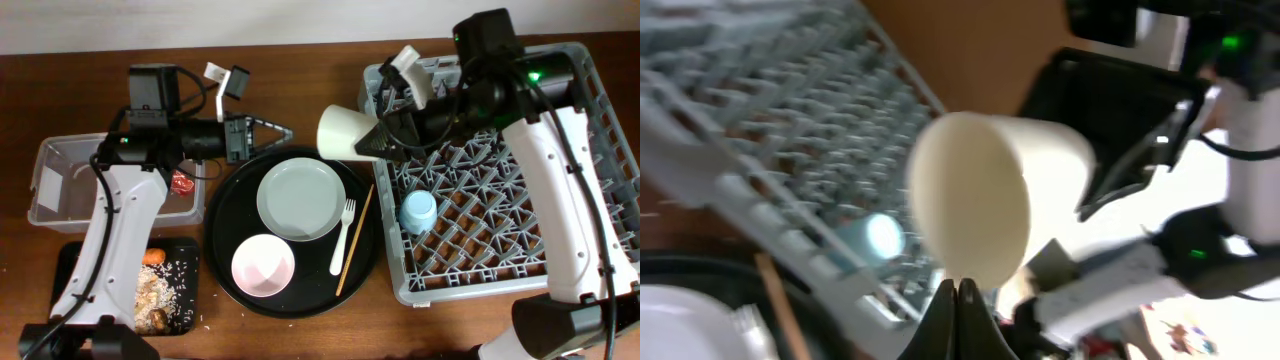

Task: Sort waste into correct bins and load items into the dishwasher rack
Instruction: 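Pass the cream cup from the left gripper to the right gripper, then lower the cream cup upside down into the rack with right gripper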

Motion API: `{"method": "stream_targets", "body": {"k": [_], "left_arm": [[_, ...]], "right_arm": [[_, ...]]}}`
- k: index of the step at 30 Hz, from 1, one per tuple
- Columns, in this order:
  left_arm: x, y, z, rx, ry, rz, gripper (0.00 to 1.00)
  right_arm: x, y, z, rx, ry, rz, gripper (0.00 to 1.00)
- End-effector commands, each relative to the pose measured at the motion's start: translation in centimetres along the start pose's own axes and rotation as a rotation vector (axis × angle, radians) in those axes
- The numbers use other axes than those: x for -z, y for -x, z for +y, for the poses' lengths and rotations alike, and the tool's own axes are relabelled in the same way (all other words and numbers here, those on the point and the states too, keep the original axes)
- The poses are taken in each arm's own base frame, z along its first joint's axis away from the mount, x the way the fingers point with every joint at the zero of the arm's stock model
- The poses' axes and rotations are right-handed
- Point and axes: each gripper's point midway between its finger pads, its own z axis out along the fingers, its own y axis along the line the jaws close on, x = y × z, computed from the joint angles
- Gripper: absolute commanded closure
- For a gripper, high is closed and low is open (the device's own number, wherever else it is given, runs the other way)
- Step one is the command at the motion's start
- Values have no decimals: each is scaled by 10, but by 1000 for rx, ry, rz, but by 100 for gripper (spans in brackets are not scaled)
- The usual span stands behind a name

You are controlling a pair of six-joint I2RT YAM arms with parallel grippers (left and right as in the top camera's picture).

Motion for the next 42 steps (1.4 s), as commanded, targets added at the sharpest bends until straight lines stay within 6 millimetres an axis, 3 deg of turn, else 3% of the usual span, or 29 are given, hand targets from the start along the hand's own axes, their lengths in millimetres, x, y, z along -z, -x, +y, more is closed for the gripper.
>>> {"method": "stream_targets", "body": {"k": [1, 5, 15, 18, 21, 24, 27, 29, 31, 35, 42], "left_arm": [[-9, -8, -27, 25, -149, 43, 100], [-19, -14, -33, 11, -169, 71, 100], [-28, -29, -38, 17, -185, 109, 100], [-31, -30, -16, 13, -53, 110, 99], [-28, -35, 22, 32, 167, 121, 99], [-20, -41, 47, 56, 325, 138, 98], [-7, -54, 71, 101, 488, 175, 94], [6, -66, 89, 136, 620, 213, 95], [19, -75, 101, 156, 727, 244, 95], [36, -83, 114, 197, 857, 265, 95], [42, -91, 116, 220, 889, 289, 95]], "right_arm": [[-2, 7, 17, 26, 72, -24, 62], [-1, 13, 29, 40, 144, -55, 62], [1, 34, 22, 139, 113, -128, 63], [0, 33, 8, 135, 30, -113, 64], [1, 31, -5, 130, -42, -101, 64], [9, 27, -28, 96, -141, -90, 66], [27, 11, -69, 20, -337, -36, 67], [48, -7, -106, -85, -556, 20, 68], [63, -16, -128, -158, -715, 48, 72], [66, -25, -140, -193, -773, 87, 74], [37, -51, -181, -267, -796, 209, 74]]}}
